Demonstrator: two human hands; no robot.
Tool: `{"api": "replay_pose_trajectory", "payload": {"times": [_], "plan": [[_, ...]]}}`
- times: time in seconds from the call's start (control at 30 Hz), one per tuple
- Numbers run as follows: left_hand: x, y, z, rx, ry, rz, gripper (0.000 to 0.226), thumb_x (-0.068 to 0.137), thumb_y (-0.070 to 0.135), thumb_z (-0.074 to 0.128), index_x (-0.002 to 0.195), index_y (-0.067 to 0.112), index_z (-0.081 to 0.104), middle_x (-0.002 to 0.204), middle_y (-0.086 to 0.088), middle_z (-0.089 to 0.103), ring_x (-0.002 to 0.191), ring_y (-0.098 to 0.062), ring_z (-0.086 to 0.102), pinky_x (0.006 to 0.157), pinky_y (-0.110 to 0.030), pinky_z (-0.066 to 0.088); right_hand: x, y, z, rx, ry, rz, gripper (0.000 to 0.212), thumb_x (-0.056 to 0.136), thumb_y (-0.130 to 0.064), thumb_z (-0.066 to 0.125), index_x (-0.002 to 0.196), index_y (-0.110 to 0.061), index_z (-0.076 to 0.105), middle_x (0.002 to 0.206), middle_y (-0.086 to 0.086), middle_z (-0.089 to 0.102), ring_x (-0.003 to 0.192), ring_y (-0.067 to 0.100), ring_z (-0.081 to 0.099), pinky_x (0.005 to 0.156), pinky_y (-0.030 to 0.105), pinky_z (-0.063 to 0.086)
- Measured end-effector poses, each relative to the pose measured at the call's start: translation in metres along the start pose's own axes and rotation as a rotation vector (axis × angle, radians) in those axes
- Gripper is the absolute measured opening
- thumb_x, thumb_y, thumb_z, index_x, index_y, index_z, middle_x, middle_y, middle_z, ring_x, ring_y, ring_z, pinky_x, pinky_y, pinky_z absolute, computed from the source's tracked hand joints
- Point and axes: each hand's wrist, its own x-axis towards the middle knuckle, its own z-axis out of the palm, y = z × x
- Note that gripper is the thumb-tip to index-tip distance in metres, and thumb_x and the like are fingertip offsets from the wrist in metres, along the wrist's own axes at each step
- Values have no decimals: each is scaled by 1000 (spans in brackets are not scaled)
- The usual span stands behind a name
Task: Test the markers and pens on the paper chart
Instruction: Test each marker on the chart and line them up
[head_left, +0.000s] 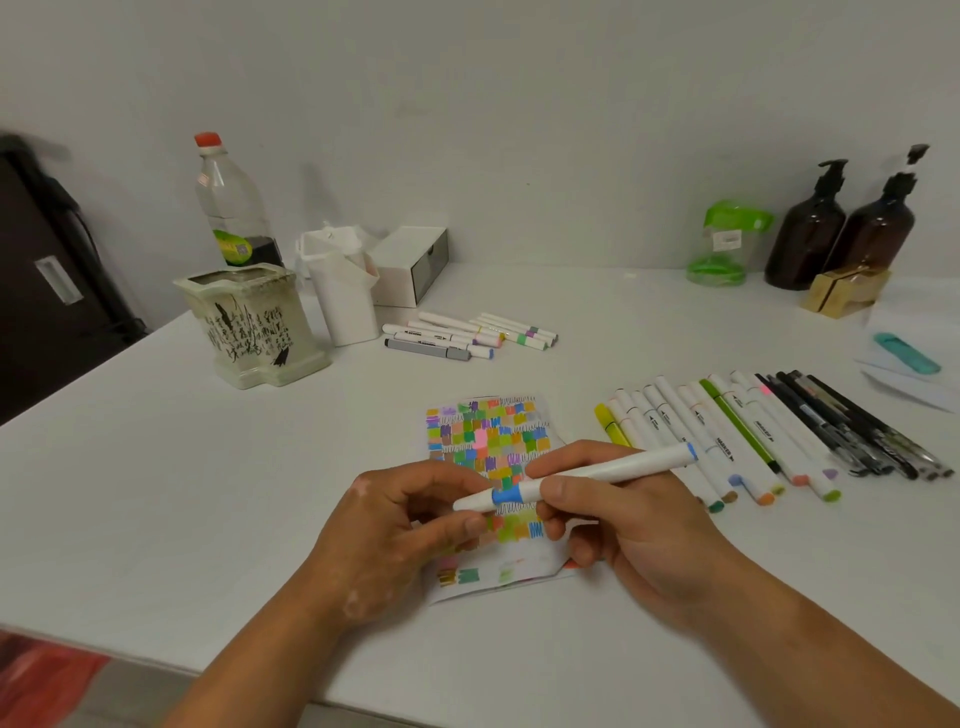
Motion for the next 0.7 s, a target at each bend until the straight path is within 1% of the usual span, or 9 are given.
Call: {"api": "replay_pose_trajectory", "payload": {"times": [0.1,0.2,0.27,0.37,0.43,0.5,0.57,0.63,0.7], "plan": [[0,0,1,69,-9,25,29,76,45,76,104,41,75,94,2,76,86,-23,73,76,-35,63,-2,1,4,-127,-34,-46,25,73,-33,80,96,-21,81,75,8,71,67,18,66,47,25,47],[0,1,2,107,10,55,24,79,41,73,103,44,74,94,3,75,87,-23,73,74,-36,63,-3,4,7,-168,-24,-75,17,79,-31,80,95,-25,81,74,6,73,59,13,66,48,21,47],[-1,-1,3,131,26,79,22,81,40,72,102,44,74,94,5,75,87,-24,73,73,-36,62,-2,5,6,-190,-17,-84,18,80,-32,84,97,-25,81,75,8,74,59,15,64,50,21,48],[-2,-1,2,88,31,107,21,83,34,72,102,41,75,97,5,75,87,-23,73,74,-33,62,-1,6,8,-206,-28,-80,26,78,-41,80,100,-28,80,78,10,74,61,22,63,54,25,49],[-2,-1,3,41,31,123,21,83,31,72,102,39,75,99,4,76,87,-23,74,74,-29,61,0,6,7,-212,-35,-75,26,78,-44,83,99,-30,80,77,8,74,59,19,63,54,24,50],[-2,0,3,8,30,127,19,84,31,73,102,37,76,98,2,76,86,-23,74,73,-27,60,0,6,7,-223,-34,-76,26,76,-46,81,98,-32,79,77,6,75,58,17,63,55,24,51],[-2,0,3,5,18,130,17,86,34,72,102,33,76,93,0,76,80,-23,75,71,-27,60,1,6,6,-252,-39,-90,24,76,-43,81,98,-33,80,77,4,74,58,15,65,56,24,52],[-2,0,2,15,-10,126,16,89,34,69,103,30,75,84,-4,75,72,-22,73,67,-27,58,1,4,7,-309,-56,-132,16,81,-35,82,97,-33,80,78,1,74,59,15,66,56,25,53],[-2,0,2,12,-27,114,15,90,34,67,103,29,75,80,-6,73,68,-21,71,65,-27,57,1,4,7,-345,-62,-173,14,82,-34,82,95,-34,80,80,-1,74,60,14,68,55,25,54]]}}
